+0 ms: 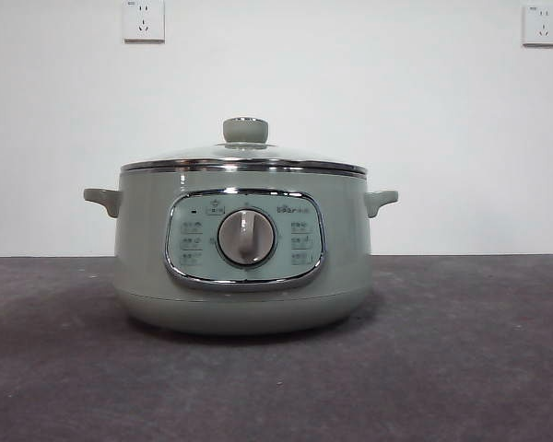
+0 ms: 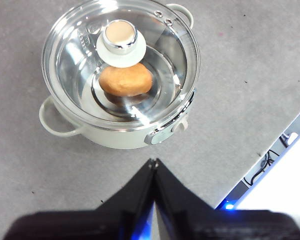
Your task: Pick up the potato,open the lid,put the potato in the pot,close the lid
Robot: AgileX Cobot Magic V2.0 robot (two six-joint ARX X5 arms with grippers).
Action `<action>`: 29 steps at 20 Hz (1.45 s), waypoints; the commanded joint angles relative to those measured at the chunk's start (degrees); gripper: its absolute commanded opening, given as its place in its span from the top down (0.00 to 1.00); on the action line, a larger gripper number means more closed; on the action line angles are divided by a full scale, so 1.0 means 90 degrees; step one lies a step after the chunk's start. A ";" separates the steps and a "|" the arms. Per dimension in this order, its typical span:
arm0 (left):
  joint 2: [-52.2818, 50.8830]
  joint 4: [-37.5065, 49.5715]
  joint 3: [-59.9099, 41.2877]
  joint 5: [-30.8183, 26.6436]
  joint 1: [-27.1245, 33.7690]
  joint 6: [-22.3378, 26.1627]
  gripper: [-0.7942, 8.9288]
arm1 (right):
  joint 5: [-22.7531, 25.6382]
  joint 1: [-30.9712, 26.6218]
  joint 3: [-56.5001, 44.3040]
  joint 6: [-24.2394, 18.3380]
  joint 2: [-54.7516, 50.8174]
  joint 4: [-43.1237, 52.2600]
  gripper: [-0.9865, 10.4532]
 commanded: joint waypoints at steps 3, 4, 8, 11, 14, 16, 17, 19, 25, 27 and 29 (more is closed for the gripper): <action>0.0165 0.0024 -0.0041 -0.0032 0.0027 -0.0019 0.92 | 0.0005 0.0007 -0.0034 0.0066 0.0010 -0.0151 0.91; 0.0155 0.0024 -0.0041 -0.0044 0.0131 -0.0017 0.92 | 0.0005 0.0007 -0.0034 0.0066 0.0010 -0.0153 0.91; -0.0243 0.0753 -0.0495 -0.0209 0.0656 0.1234 0.92 | 0.0005 0.0007 -0.0034 0.0066 0.0010 -0.0151 0.91; -0.1360 0.3240 -0.2642 -0.0206 0.1433 0.0697 0.92 | 0.0007 0.0005 -0.0034 0.0066 0.0010 -0.0151 0.91; -0.2958 0.6188 -0.5608 -0.0206 0.2076 0.0408 0.92 | 0.0005 0.0007 -0.0034 0.0066 0.0010 -0.0151 0.91; -0.4087 0.7667 -0.7385 -0.0209 0.2370 0.0056 0.92 | 0.0005 0.0007 -0.0034 0.0066 0.0010 -0.0151 0.91; -0.4619 0.8145 -0.8128 -0.0206 0.2506 -0.0143 0.92 | 0.0007 0.0005 -0.0034 0.0066 0.0010 -0.0151 0.91; -0.5600 0.8575 -0.9292 -0.0202 0.2766 -0.0425 0.92 | 0.0005 0.0007 -0.0034 0.0066 0.0010 -0.0153 0.91; -0.7594 0.7883 -1.0574 -0.0418 0.3211 -0.0544 0.92 | 0.0005 0.0007 -0.0034 0.0066 0.0010 -0.0151 0.91; -0.7596 0.7655 -1.0574 -0.0962 0.3269 -0.0542 0.92 | 0.0056 0.0005 -0.0034 0.0066 0.0015 -0.0151 0.91; -0.7596 0.7400 -1.0574 -0.1477 0.3291 -0.0532 0.92 | 0.0058 0.0005 -0.0034 0.0066 0.0012 -0.0151 0.91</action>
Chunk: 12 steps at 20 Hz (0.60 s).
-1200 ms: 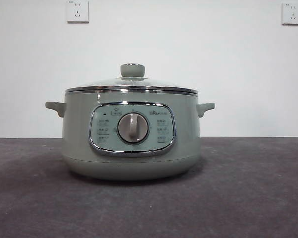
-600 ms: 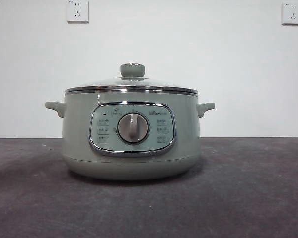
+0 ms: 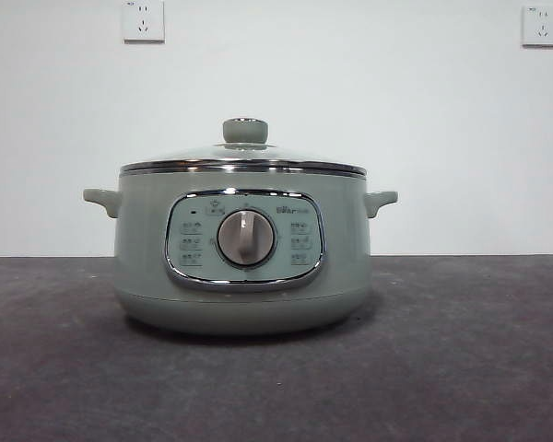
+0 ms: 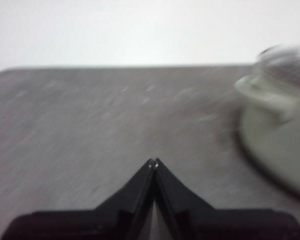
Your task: Pick up the potato,open the lid,put the potato in the pot,close the lid
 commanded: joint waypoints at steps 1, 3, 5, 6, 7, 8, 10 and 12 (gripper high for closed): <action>-0.0017 -0.0007 -0.0066 -0.0372 0.0027 -0.0039 0.92 | 0.0022 0.0005 -0.0034 0.0046 0.0000 -0.0151 0.91; -0.0015 0.0049 -0.0066 -0.0313 0.0029 -0.0022 0.92 | 0.0022 0.0005 -0.0034 0.0046 0.0000 -0.0151 0.91; 0.0022 0.0051 -0.0066 -0.0250 0.0029 -0.0019 0.92 | 0.0024 0.0005 -0.0034 0.0046 0.0000 -0.0151 0.91; 0.0058 0.0034 -0.0066 -0.0270 0.0029 -0.0019 0.92 | 0.0027 0.0005 -0.0034 0.0046 0.0000 -0.0151 0.91; 0.0090 0.0034 -0.0066 -0.0265 0.0029 -0.0019 0.92 | 0.0027 0.0005 -0.0034 0.0046 0.0000 -0.0151 0.91; 0.0126 0.0034 -0.0066 -0.0265 0.0029 -0.0019 0.92 | 0.0027 0.0005 -0.0034 0.0046 0.0000 -0.0151 0.91; 0.0197 0.0034 -0.0066 -0.0267 0.0029 -0.0019 0.92 | 0.0027 0.0005 -0.0034 0.0046 0.0000 -0.0151 0.91; 0.0274 0.0034 -0.0066 -0.0265 0.0029 -0.0019 0.92 | 0.0027 0.0005 -0.0034 0.0046 0.0000 -0.0151 0.91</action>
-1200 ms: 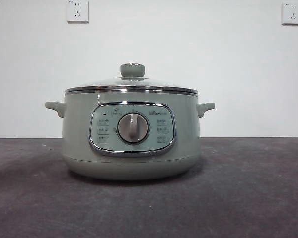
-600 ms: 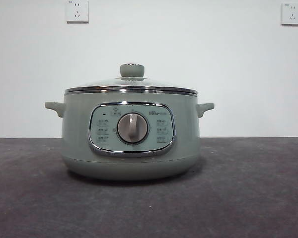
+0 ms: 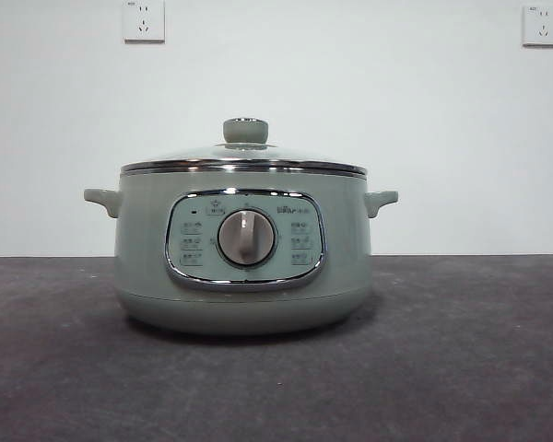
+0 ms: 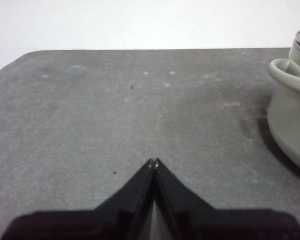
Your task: Pick up the potato,open the lid,put the potato in the pot,close the lid
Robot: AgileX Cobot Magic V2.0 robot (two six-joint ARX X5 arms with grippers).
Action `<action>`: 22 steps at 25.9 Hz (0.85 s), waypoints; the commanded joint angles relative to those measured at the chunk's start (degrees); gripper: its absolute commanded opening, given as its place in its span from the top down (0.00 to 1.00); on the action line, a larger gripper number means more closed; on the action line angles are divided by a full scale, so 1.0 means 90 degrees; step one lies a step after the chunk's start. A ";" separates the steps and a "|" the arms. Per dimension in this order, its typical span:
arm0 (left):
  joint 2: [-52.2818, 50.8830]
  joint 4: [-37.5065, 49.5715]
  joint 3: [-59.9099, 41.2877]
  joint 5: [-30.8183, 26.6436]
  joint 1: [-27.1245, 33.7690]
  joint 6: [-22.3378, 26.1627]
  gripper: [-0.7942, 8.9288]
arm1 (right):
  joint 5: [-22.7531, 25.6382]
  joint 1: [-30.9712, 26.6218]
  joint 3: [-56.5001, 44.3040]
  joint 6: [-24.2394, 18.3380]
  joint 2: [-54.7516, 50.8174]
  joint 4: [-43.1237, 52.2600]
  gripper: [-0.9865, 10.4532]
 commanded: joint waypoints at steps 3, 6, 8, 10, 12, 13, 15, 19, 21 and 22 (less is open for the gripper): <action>0.0143 0.0029 -0.0066 -0.0012 0.0017 -0.0022 0.92 | 0.0053 -0.0005 -0.0049 0.0046 0.0002 -0.0146 0.91; 0.0226 0.0027 -0.0063 -0.0012 0.0017 -0.0022 0.92 | 0.0294 -0.0595 -0.0381 -0.0461 -0.0255 0.0112 0.91; 0.0260 0.0027 -0.0066 -0.0010 0.0017 -0.0022 0.92 | 0.0214 -0.1168 -0.1336 -0.1234 -0.0816 0.1219 0.91; 0.0272 0.0027 -0.0063 -0.0012 0.0017 -0.0022 0.92 | 0.0136 -0.1911 -0.2943 -0.1209 -0.1785 0.3002 0.91; 0.0287 0.0027 -0.0066 -0.0010 0.0017 -0.0022 0.92 | 0.0143 -0.2752 -0.4745 -0.0877 -0.2841 0.5112 0.91; 0.0289 0.0027 -0.0066 -0.0012 0.0017 -0.0022 0.92 | 0.0180 -0.3145 -0.5593 -0.0784 -0.3376 0.6042 0.91; 0.0299 0.0027 -0.0063 -0.0012 0.0017 -0.0022 0.92 | 0.0211 -0.3784 -0.7084 -0.0724 -0.4318 0.7446 0.91; 0.0318 0.0027 -0.0063 -0.0012 0.0017 -0.0022 0.92 | 0.0211 -0.4337 -0.8500 -0.0738 -0.5374 0.8133 0.91; 0.0318 0.0027 -0.0063 -0.0012 0.0017 -0.0022 0.92 | 0.0211 -0.4537 -0.9027 -0.0719 -0.5863 0.8138 0.91; 0.0318 0.0027 -0.0063 -0.0012 0.0017 -0.0022 0.92 | 0.0199 -0.4605 -0.9214 -0.0719 -0.6040 0.8116 0.91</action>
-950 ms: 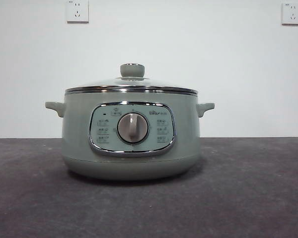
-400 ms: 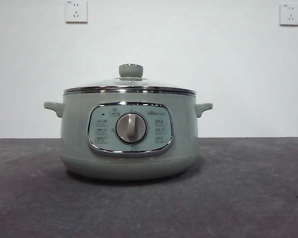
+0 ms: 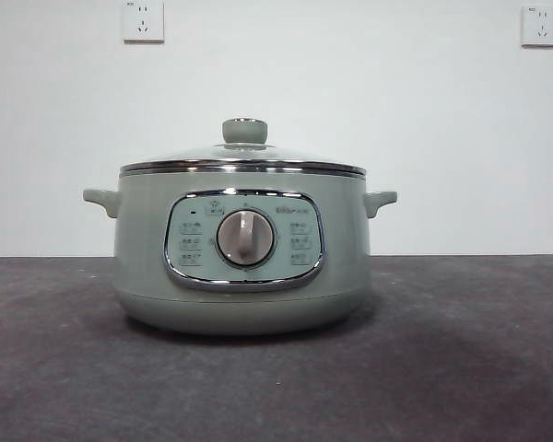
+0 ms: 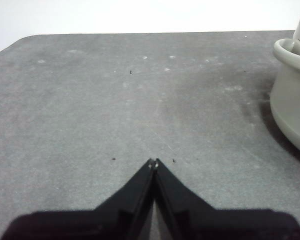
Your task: Pick up the potato,open the lid,put the potato in the pot,close the lid
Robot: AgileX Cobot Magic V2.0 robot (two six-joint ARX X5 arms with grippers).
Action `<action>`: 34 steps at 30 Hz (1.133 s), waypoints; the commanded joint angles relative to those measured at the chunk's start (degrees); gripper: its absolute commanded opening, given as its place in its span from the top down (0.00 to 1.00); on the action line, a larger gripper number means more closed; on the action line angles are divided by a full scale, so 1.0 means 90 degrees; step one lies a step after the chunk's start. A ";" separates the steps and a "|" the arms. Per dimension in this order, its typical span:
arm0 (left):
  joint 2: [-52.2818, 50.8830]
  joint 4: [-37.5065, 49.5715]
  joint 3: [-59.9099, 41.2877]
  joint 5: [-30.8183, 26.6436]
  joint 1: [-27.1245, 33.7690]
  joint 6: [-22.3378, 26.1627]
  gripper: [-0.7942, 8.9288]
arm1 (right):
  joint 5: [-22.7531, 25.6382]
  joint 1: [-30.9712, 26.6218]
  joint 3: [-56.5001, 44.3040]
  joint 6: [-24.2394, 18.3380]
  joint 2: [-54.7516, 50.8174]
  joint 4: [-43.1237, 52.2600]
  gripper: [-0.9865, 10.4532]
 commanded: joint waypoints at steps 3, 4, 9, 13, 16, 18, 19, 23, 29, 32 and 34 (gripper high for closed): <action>0.0002 0.0029 -0.0066 -0.0012 0.0017 -0.0024 0.92 | -0.0121 -0.0255 -0.1003 0.0080 -0.0867 0.0036 0.91; 0.0002 0.0029 -0.0063 -0.0012 0.0017 -0.0024 0.92 | -0.0124 -0.0270 -0.1144 0.0078 -0.0996 0.0046 0.91; 0.0002 0.0032 -0.0063 -0.0012 0.0017 -0.0024 0.92 | -0.0175 -0.0282 -0.1574 0.0078 -0.1078 0.0085 0.91; 0.0029 0.0029 -0.0063 -0.0010 0.0017 -0.0024 0.92 | -0.0189 -0.0282 -0.1651 -0.0012 -0.1078 -0.0338 0.91; 0.0036 0.0027 -0.0063 -0.0012 0.0017 -0.0024 0.92 | -0.0192 -0.0282 -0.1654 -0.0260 -0.1078 -0.0583 0.91; 0.0039 0.0027 -0.0063 -0.0010 0.0017 -0.0024 0.92 | -0.0214 -0.0282 -0.1651 -0.0316 -0.1078 -0.0597 0.91; 0.0039 0.0027 -0.0063 -0.0012 0.0017 -0.0024 0.92 | -0.0216 -0.0282 -0.1651 -0.0357 -0.1078 -0.0597 0.91; 0.0039 0.0027 -0.0063 -0.0012 0.0017 -0.0024 0.92 | -0.0221 -0.0282 -0.1651 -0.0442 -0.1078 -0.0595 0.91; 0.0039 0.0027 -0.0063 -0.0012 0.0017 -0.0024 0.92 | -0.0221 -0.0282 -0.1651 -0.0442 -0.1071 -0.0595 0.91; 0.0039 0.0027 -0.0063 -0.0012 0.0017 -0.0024 0.92 | -0.0221 -0.0282 -0.1651 -0.0442 -0.1069 -0.0595 0.91; 0.0039 0.0027 -0.0063 -0.0010 0.0017 -0.0024 0.92 | -0.0221 -0.0282 -0.1651 -0.0442 -0.1069 -0.0595 0.91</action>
